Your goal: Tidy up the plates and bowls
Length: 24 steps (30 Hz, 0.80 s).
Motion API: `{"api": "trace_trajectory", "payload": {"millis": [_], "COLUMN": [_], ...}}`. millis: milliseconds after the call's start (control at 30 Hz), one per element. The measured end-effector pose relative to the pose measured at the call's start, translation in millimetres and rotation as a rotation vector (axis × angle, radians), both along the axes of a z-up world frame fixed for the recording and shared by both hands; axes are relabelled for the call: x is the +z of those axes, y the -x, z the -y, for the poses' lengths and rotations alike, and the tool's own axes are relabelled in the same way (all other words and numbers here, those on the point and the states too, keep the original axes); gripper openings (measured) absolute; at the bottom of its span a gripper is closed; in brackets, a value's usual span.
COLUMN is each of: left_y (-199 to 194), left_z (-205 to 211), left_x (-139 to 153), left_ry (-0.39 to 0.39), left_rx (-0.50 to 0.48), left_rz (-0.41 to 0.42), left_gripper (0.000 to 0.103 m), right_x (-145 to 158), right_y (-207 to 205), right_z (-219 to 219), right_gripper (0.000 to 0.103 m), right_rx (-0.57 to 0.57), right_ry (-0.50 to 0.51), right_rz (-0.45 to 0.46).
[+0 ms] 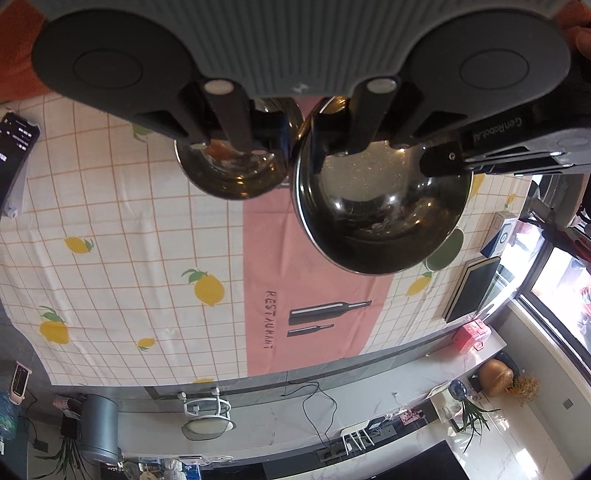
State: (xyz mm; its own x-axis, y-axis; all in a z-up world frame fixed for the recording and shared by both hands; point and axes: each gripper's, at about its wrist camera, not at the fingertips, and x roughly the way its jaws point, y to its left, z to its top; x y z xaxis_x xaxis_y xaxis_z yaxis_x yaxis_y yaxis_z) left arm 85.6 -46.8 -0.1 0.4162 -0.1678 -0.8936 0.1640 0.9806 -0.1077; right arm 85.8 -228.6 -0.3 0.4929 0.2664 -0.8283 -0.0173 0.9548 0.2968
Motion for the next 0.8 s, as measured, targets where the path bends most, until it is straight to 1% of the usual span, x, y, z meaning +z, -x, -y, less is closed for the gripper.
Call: {"api": "trace_trajectory", "payload": {"millis": [200,367,433,567,800], "left_y": [9,1,-3,-14,-33], "left_z": [16,31,36,40,42], "left_x": [-18,-34,-42,-59,-79], "left_ry": [0.06,0.1,0.101,0.101,0.094], "left_rx": [-0.003,-0.014,-0.02,-0.012,-0.006], "left_rz": [-0.031,-0.076,-0.097,-0.139,-0.189], "left_gripper": [0.012,0.011,0.011,0.011,0.01], "right_x": [-14,-23,-28,-43,-65], "right_y": [16,15,11,0,-19], "right_z": [25,42,47,54,53], "right_gripper": [0.008,0.008,0.007,0.007,0.007], "right_rx": [-0.039,-0.063,-0.071,-0.074,-0.063], "right_ry": [0.008,0.044,0.062,0.067,0.093], "right_rz": [-0.051,-0.068,-0.074,-0.105,-0.136]}}
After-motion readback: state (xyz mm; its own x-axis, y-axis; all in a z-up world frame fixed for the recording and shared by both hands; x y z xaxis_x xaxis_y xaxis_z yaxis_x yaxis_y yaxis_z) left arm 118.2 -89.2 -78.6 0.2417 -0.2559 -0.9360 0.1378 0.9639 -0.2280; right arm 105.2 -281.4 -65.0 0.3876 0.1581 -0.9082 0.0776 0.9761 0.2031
